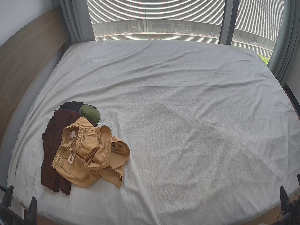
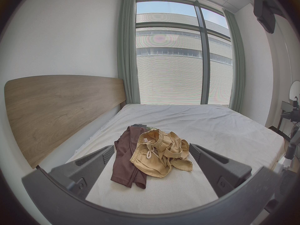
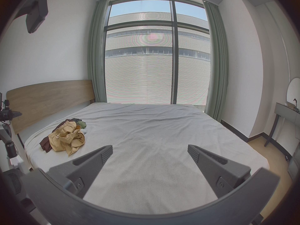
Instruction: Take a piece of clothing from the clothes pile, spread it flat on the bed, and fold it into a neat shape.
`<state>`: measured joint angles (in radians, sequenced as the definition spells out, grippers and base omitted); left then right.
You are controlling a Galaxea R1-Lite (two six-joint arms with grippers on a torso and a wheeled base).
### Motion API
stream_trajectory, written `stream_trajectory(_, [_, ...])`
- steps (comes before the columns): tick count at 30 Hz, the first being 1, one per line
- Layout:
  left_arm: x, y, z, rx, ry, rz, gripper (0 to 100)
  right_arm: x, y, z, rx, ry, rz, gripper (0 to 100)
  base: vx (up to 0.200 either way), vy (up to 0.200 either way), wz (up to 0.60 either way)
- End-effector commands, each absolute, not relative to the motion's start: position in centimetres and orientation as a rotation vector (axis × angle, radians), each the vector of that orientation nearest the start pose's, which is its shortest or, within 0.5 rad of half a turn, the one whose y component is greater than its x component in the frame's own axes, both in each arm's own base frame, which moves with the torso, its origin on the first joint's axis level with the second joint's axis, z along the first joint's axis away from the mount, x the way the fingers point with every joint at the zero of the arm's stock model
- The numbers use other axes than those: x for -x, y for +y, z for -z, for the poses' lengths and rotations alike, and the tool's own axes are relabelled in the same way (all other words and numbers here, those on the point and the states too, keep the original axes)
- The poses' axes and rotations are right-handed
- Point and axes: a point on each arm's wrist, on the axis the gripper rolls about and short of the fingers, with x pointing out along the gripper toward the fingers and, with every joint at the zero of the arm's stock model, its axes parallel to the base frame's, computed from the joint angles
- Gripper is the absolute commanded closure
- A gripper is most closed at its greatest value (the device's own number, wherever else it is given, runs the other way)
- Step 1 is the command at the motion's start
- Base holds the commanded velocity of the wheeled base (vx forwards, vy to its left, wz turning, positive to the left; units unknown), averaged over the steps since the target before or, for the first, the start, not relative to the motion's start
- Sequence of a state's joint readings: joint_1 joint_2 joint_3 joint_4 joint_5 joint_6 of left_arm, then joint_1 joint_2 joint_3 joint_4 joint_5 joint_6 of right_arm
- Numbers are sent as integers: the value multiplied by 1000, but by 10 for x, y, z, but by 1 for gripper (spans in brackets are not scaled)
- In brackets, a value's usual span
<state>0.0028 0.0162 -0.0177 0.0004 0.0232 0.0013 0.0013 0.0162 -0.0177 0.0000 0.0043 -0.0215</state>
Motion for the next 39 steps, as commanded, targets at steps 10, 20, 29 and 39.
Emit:
stream_trajectory(10, [22,0,-76,0,5,-28,0,23,0,-76,11,-2,-8,0,0,0,0])
stream_trajectory(20, [22,0,-76,-2,3,-26,0,34,1,-144,-8,-213,-4,0,0,0,0])
stream_trajectory(29, [23,0,-76,-5,3,-25,0,-22,6,-206,-7,-7,-265,0,0,0,0])
stream_trajectory(39, [23,0,-75,-3,5,-26,0,-89,16,-218,-26,139,-400,0,0,0,0])
